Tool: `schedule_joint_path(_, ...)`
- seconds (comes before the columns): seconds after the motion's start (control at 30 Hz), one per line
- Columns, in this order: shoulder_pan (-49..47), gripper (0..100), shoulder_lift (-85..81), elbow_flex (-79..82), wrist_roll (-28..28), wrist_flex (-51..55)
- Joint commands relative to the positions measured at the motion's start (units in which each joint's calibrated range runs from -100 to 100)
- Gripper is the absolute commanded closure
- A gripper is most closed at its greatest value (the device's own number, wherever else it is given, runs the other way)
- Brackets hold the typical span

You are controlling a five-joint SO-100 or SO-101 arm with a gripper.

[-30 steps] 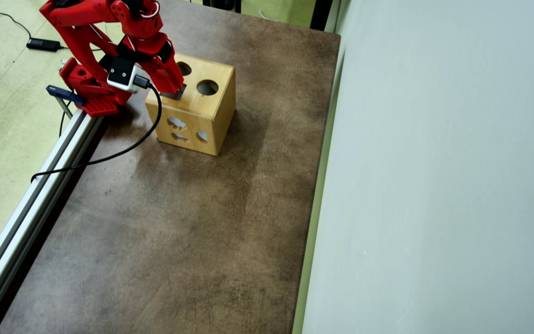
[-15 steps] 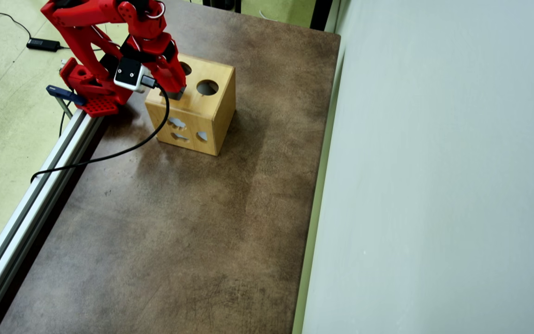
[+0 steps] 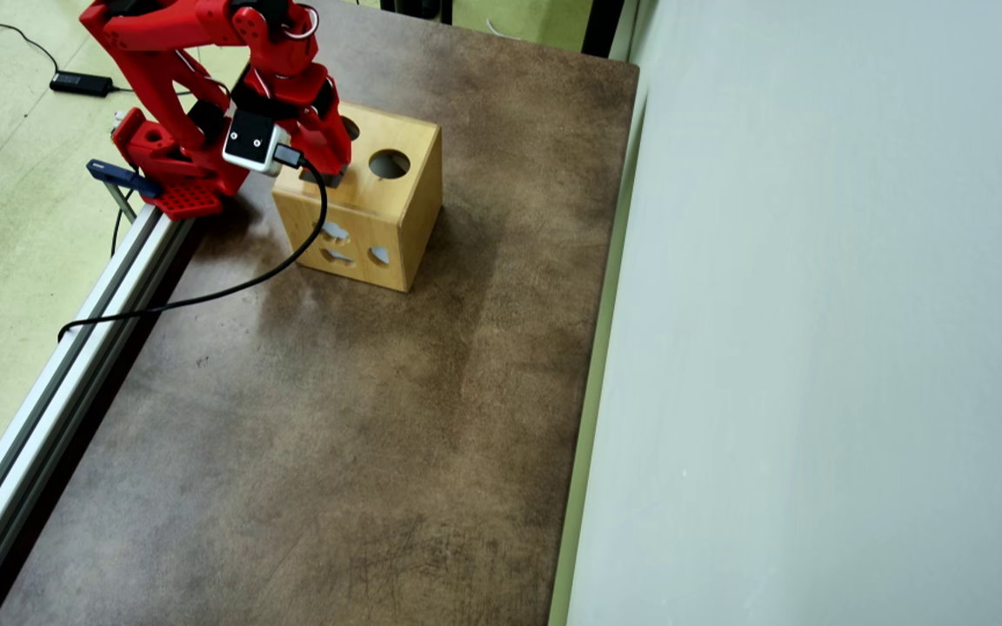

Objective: Pick and place the red cube on the square hole

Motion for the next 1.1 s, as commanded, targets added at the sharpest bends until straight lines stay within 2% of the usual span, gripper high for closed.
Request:
schedule_joint_path(0.0,0.4,93,-0.1,-2.2,0.8,0.5)
schedule_joint_path(0.13,0.5,93,-0.1,-1.9,2.6,0.7)
schedule_joint_path(1.07,2.7,93,0.0,0.6,3.0,0.7)
